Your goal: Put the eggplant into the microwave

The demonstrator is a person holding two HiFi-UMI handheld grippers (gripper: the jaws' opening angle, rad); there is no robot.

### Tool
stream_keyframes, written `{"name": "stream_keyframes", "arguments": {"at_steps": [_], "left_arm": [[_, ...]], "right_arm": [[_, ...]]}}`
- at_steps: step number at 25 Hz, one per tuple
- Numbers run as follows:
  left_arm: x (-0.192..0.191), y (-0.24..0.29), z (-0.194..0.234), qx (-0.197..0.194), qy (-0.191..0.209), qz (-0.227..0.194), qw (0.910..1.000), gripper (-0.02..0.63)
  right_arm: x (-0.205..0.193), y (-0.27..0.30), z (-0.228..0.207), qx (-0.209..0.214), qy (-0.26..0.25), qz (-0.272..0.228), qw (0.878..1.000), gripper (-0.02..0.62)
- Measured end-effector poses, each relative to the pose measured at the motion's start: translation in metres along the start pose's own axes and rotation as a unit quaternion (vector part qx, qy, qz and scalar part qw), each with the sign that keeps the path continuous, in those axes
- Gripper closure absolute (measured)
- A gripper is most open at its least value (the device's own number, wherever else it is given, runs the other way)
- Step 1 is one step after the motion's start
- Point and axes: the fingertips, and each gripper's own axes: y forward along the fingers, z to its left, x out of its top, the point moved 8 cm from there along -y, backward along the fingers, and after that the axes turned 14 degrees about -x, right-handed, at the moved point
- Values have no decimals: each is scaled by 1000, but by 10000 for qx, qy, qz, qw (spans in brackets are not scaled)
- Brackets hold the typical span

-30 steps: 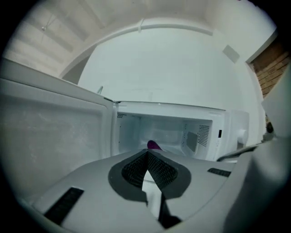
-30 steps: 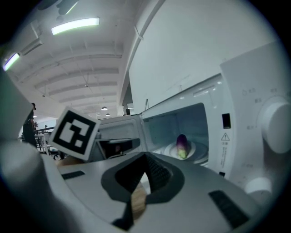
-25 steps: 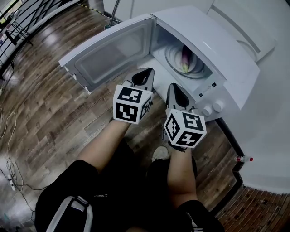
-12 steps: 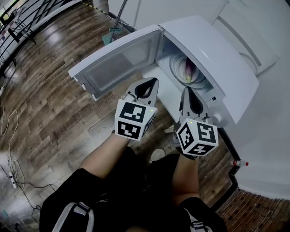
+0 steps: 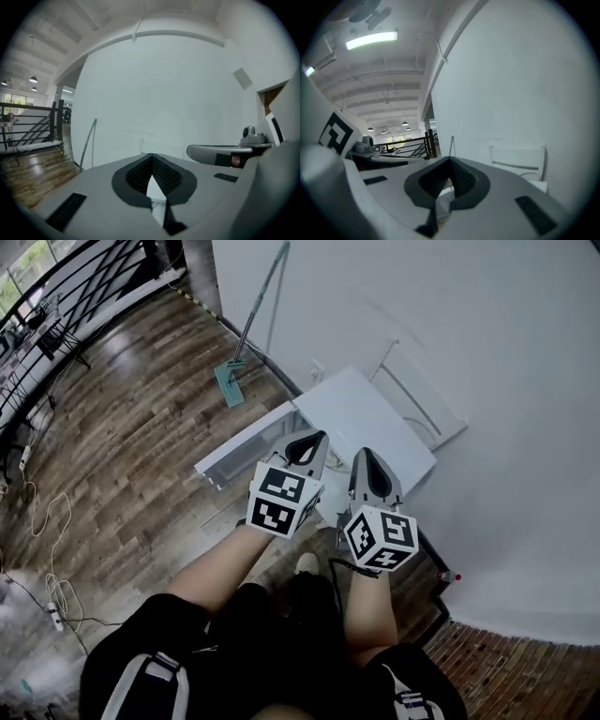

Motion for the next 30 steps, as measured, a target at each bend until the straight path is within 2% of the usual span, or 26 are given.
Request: {"name": "stream_keyframes", "arguments": {"at_steps": [2, 4, 6, 8, 12, 19, 26, 30], "left_arm": [[49, -14, -22, -34, 86, 11, 10000, 608], [86, -24, -44, -32, 350, 33, 9994, 609], [110, -32, -65, -17, 637, 26, 9980, 607], [121, -40, -81, -38, 678, -62, 9977, 607], [123, -53, -89, -111, 498, -162, 9986, 609], [120, -65, -90, -156, 421, -165, 9989, 609], [119, -81, -96, 86, 959, -188, 9952, 607], [122, -91, -96, 93, 977, -225, 9949, 607]], "right_arm": [[47, -24, 0, -266, 15, -119, 9996, 589], [84, -47, -1, -513, -32, -249, 9984, 589], [110, -64, -2, -566, -87, -339, 9978, 589], [124, -78, -1, -463, -130, -413, 9980, 589], [134, -90, 4, -431, -221, -607, 9970, 589], [127, -104, 6, -568, -231, -547, 9966, 589], [128, -120, 14, -671, -311, -622, 9953, 589], [135, -128, 19, -702, -392, -658, 9946, 589]]}}
